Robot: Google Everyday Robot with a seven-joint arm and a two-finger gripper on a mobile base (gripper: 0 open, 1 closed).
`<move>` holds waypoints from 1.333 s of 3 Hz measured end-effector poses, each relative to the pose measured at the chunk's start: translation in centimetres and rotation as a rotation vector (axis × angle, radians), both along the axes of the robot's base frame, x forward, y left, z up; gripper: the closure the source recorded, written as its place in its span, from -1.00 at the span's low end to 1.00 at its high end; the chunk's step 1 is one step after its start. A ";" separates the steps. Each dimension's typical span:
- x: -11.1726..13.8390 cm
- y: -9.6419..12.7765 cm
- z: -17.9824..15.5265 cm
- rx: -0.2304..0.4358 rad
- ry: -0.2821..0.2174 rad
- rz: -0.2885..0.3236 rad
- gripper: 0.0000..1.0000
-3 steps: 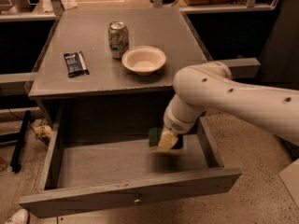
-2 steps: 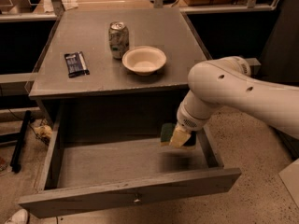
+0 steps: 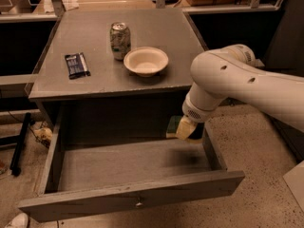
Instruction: Pick sponge from top drawer and place on counter
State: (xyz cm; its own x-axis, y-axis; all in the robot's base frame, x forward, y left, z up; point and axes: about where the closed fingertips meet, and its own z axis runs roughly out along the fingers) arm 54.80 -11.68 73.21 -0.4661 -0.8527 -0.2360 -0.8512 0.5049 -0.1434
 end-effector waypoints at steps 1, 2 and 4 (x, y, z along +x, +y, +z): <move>1.4 -1.5 2.0 -0.027 -0.014 -0.116 1.00; 1.9 -2.9 3.7 -0.042 -0.042 -0.215 1.00; 1.7 -5.4 6.0 -0.020 -0.077 -0.311 1.00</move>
Offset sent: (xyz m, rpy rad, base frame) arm 0.0257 -0.0471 0.0579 -0.0569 -0.0789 -0.3411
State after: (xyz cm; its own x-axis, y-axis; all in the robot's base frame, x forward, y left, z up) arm 56.46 -17.05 79.24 -0.6868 -0.6767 -0.2654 -0.6423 0.7359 -0.2141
